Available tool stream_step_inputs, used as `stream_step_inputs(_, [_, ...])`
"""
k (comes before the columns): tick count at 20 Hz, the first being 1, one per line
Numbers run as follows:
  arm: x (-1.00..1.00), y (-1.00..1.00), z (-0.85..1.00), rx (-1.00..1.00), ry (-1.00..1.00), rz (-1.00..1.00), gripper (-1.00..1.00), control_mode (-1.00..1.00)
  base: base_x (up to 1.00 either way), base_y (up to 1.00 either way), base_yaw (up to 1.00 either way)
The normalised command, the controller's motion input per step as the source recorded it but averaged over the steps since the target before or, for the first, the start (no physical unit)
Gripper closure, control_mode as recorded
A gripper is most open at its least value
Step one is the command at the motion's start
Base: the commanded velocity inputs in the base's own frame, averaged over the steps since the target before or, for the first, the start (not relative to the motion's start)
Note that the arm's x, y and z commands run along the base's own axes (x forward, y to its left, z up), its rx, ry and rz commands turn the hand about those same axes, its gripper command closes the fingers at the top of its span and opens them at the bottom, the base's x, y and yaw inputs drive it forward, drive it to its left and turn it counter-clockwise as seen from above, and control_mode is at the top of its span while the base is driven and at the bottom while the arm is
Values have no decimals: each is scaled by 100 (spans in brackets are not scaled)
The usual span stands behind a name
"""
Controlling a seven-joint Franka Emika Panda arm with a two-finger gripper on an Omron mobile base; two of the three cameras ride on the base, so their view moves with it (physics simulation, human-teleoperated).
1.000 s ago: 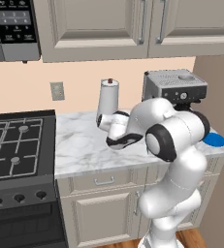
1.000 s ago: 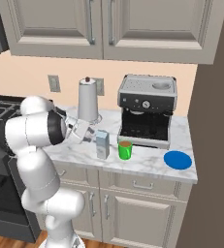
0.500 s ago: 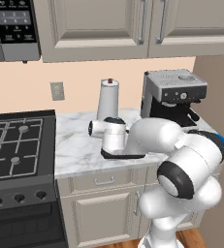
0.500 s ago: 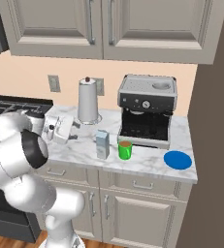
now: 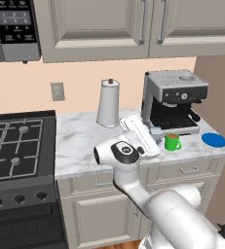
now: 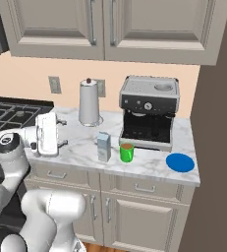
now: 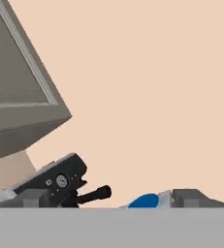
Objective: Take a sugar cube from the saucer and place it inside the coffee. Then, grab milk from the fridge and place it next to the coffee on the counter to sweeten the coffee.
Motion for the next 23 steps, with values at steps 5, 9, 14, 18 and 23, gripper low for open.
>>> stream_step_inputs(5, [-85,11,14,-17,-69,-4,-100,-100,0,0,0])
stream_step_inputs(9, [0,2,0,0,1,0,-100,-100,0,0,0])
stream_step_inputs(14, [-5,2,2,0,-2,5,-100,-100,0,0,0])
stream_step_inputs(18, [-66,76,38,-14,-9,1,-100,-100,0,0,0])
stream_step_inputs(23, [-42,90,57,-21,-1,0,-100,-100,0,0,0])
